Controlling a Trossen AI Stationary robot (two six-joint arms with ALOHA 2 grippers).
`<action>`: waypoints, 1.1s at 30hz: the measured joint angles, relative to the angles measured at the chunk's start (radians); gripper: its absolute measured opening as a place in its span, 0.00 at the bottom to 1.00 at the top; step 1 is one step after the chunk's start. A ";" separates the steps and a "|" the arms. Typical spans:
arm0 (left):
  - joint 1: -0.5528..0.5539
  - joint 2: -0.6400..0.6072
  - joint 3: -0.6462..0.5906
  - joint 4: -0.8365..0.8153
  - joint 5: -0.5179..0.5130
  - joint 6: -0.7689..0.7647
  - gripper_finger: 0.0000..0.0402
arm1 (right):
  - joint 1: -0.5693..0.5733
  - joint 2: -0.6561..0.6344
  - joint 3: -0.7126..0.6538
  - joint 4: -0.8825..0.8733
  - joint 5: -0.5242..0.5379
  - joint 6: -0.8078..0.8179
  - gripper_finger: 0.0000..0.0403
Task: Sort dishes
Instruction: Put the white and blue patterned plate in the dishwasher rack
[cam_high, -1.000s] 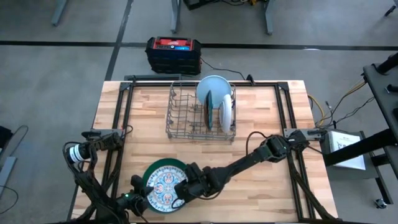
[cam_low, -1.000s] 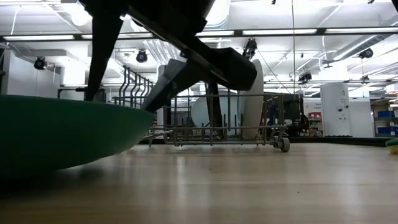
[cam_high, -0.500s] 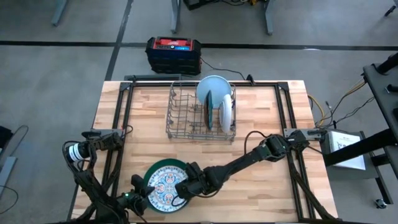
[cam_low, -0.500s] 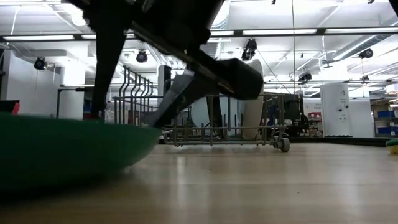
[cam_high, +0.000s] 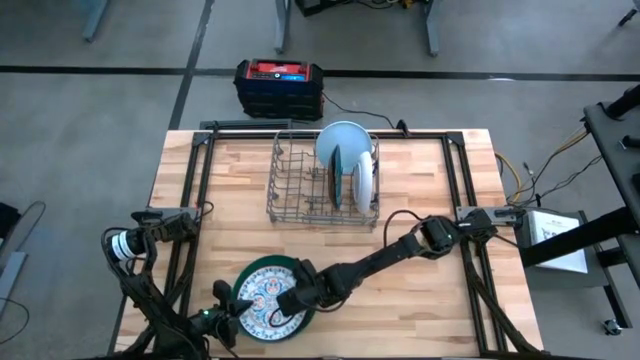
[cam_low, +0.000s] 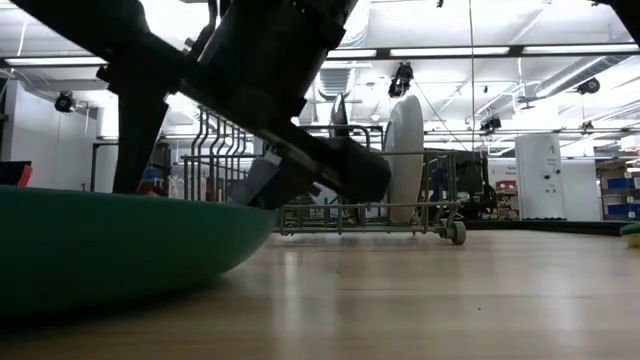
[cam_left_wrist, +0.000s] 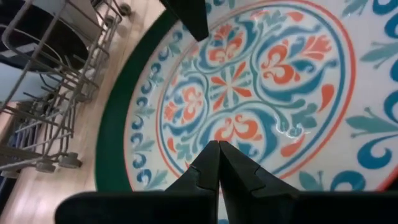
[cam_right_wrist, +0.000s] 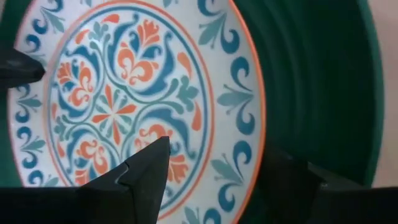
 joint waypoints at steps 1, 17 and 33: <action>0.001 0.000 0.000 0.000 -0.008 -0.001 0.00 | -0.004 0.000 -0.001 0.003 -0.001 -0.003 0.52; 0.002 -0.003 -0.034 0.093 -0.045 -0.009 0.00 | -0.047 -0.008 -0.073 0.058 0.031 -0.084 0.21; 0.007 -0.036 -0.033 0.072 -0.047 -0.012 0.00 | -0.060 -0.054 -0.075 0.028 0.041 -0.197 0.01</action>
